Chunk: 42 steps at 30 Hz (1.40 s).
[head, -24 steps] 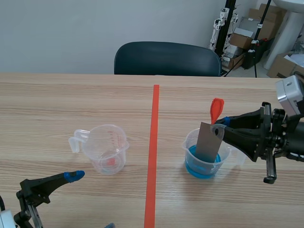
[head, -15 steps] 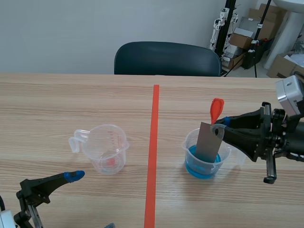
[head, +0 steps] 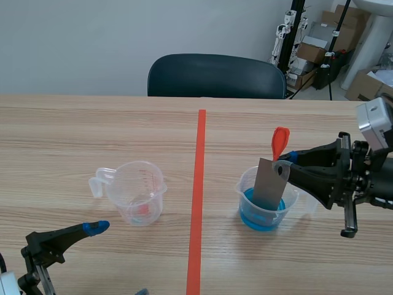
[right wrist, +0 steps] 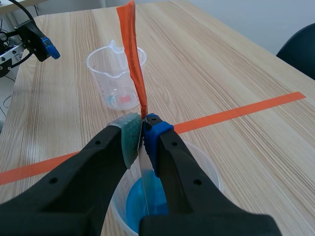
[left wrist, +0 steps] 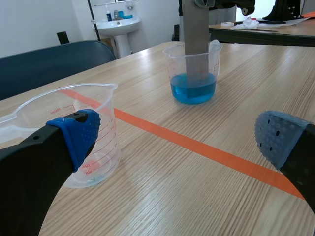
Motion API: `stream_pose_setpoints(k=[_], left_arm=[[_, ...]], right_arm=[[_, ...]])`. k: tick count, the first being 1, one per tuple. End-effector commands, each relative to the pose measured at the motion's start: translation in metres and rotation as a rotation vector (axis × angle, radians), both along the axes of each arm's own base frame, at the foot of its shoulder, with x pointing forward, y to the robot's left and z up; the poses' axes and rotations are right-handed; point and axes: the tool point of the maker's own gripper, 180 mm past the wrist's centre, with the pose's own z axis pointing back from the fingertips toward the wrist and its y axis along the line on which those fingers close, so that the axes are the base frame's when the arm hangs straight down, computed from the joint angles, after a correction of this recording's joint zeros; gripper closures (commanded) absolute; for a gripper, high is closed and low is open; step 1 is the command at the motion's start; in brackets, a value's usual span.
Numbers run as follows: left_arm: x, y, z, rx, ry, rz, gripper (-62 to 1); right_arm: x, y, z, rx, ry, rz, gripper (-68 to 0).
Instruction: Do the redox reaction experiment. raise the plate out of the solution
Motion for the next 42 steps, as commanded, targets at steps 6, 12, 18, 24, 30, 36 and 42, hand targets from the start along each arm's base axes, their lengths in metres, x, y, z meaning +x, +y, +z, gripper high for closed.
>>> stream_pose_setpoints(k=[6,12,18,24,30,36,42], left_arm=[[0.005,0.000,0.009,-0.023,-0.030,0.003,-62.3],[0.005,0.000,0.009,-0.023,-0.030,0.003,-62.3],[0.005,0.000,0.009,-0.023,-0.030,0.003,-62.3],[0.004,0.000,0.009,-0.023,-0.029,0.003,-62.3],[-0.001,0.012,0.015,-0.059,-0.037,0.033,-62.3],[-0.003,0.048,0.023,-0.066,-0.044,0.104,-61.5],[-0.010,0.082,0.027,-0.003,-0.039,0.101,-29.5]], right_arm=[[0.007,-0.002,0.011,0.024,-0.026,-0.009,-0.4],[0.009,-0.003,0.017,0.049,-0.034,-0.019,-0.4],[0.009,-0.011,0.030,0.096,-0.066,-0.025,-0.4],[0.008,-0.014,0.036,0.083,-0.078,-0.014,-0.4],[0.003,-0.013,0.048,0.073,-0.101,0.020,-0.4],[-0.002,-0.013,0.059,0.066,-0.122,0.051,-0.4],[-0.001,-0.017,0.076,0.097,-0.131,0.037,-0.4]])
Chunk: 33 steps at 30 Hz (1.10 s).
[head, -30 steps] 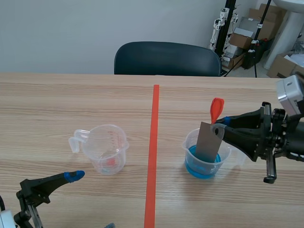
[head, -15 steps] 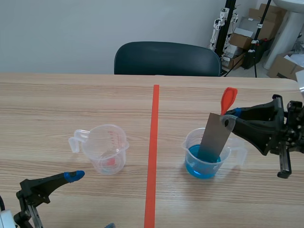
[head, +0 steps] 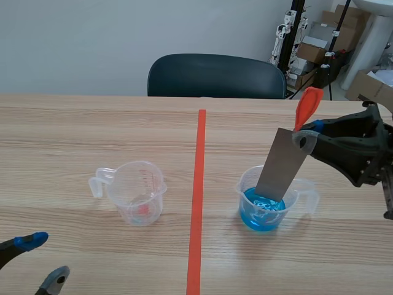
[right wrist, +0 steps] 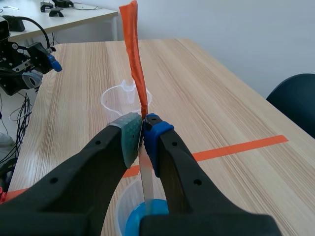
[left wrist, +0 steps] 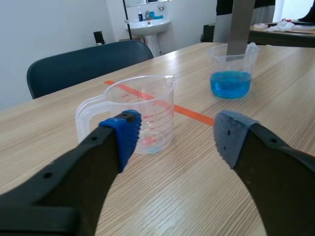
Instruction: Do the redox reaction experiment. raise the plate out of the solution
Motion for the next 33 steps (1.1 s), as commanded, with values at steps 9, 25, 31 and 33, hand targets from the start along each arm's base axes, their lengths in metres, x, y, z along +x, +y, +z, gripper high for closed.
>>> stream_pose_setpoints(k=[9,25,31,33], left_arm=[[-0.022,0.044,0.011,0.132,0.027,-0.096,-16.0],[0.010,0.094,0.105,0.078,0.041,-0.161,-3.1],[0.029,0.082,0.114,0.159,0.106,-0.252,-2.7],[0.034,0.074,0.113,0.202,0.120,-0.273,-2.7]], right_arm=[[0.000,-0.005,0.037,0.031,-0.053,0.015,-0.4],[0.000,-0.012,0.073,0.087,-0.056,-0.005,-0.4],[0.000,-0.013,0.082,0.093,-0.046,-0.015,-0.4],[0.001,-0.014,0.085,0.100,-0.039,-0.026,-0.4]])
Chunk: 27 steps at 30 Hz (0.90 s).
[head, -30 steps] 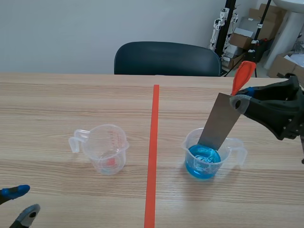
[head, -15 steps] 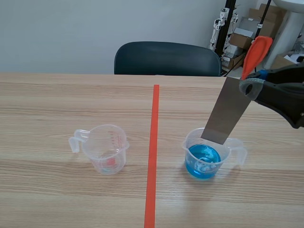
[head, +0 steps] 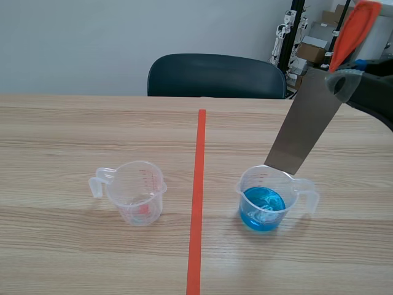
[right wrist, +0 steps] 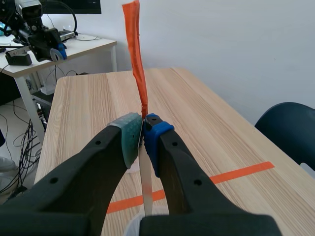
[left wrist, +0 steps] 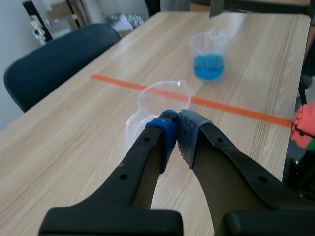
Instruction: Do the redox reaction experiment. raise the plate out of the solution
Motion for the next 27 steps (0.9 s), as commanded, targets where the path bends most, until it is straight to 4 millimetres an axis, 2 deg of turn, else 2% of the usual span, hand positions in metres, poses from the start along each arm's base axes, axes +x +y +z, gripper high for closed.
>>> stream_pose_setpoints(k=[1,6,11,19,22,27], left_arm=[[0.006,-0.008,0.007,-0.008,-0.038,-0.006,-2.7],[0.019,-0.038,0.006,0.086,-0.068,-0.064,-2.6],[0.038,-0.072,0.016,0.138,-0.116,-0.077,-2.6],[0.051,-0.121,0.031,0.198,-0.205,-0.104,-2.6],[0.059,-0.136,0.028,0.227,-0.215,-0.099,-2.6],[0.070,-0.160,0.012,0.278,-0.196,-0.096,-2.7]], right_arm=[[0.005,-0.004,0.017,0.022,-0.033,-0.009,-0.4],[0.006,-0.007,0.023,0.033,-0.027,-0.024,-0.4],[0.012,-0.011,0.029,0.037,-0.027,-0.044,-0.4],[0.019,-0.013,0.030,0.031,-0.012,-0.072,-0.4],[0.021,-0.013,0.032,0.042,-0.009,-0.078,-0.4],[0.020,-0.013,0.032,0.043,-0.006,-0.076,-0.4]])
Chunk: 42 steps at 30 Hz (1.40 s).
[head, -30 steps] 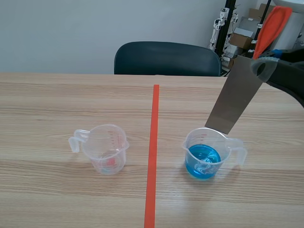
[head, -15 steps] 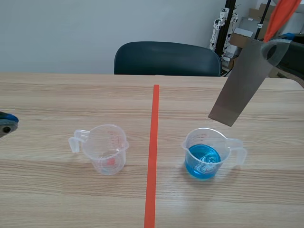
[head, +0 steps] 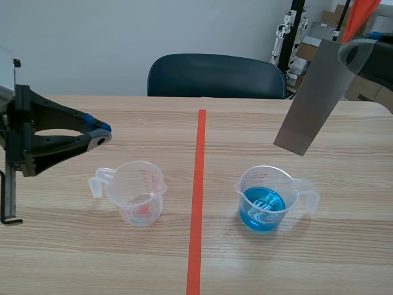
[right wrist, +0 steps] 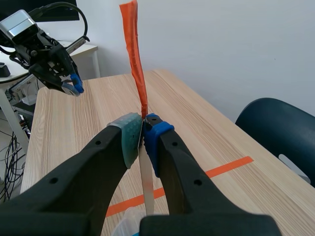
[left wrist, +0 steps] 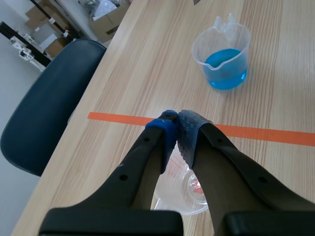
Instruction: Do the redox reaction experiment. raise the plate out of the solution
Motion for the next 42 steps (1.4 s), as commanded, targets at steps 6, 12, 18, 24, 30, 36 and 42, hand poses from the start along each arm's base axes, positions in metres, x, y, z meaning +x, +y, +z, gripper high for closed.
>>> stream_pose_setpoints(k=[6,12,18,24,30,36,42], left_arm=[[0.016,-0.024,0.001,0.016,-0.054,-0.003,-2.7],[0.024,-0.045,0.006,0.021,-0.072,-0.022,-2.7],[0.026,-0.064,0.008,0.028,-0.087,-0.051,-2.7],[0.032,-0.077,0.009,0.023,-0.090,-0.071,-2.7],[0.046,-0.085,0.004,0.017,-0.077,-0.072,-2.7],[0.052,-0.097,0.008,0.008,-0.081,-0.097,-2.7],[0.060,-0.109,0.000,0.008,-0.059,-0.107,-2.7]], right_arm=[[0.000,0.000,0.015,0.031,-0.019,0.016,-0.4],[0.003,-0.001,0.015,0.041,-0.006,0.000,-0.4],[0.006,-0.003,0.015,0.050,0.011,-0.018,-0.4],[0.006,0.000,0.014,0.042,0.024,-0.014,-0.4],[0.004,0.003,0.012,0.032,0.034,-0.007,-0.4],[0.004,0.003,0.012,0.032,0.035,-0.007,-0.4],[0.004,0.003,0.011,0.028,0.036,-0.007,-0.4]])
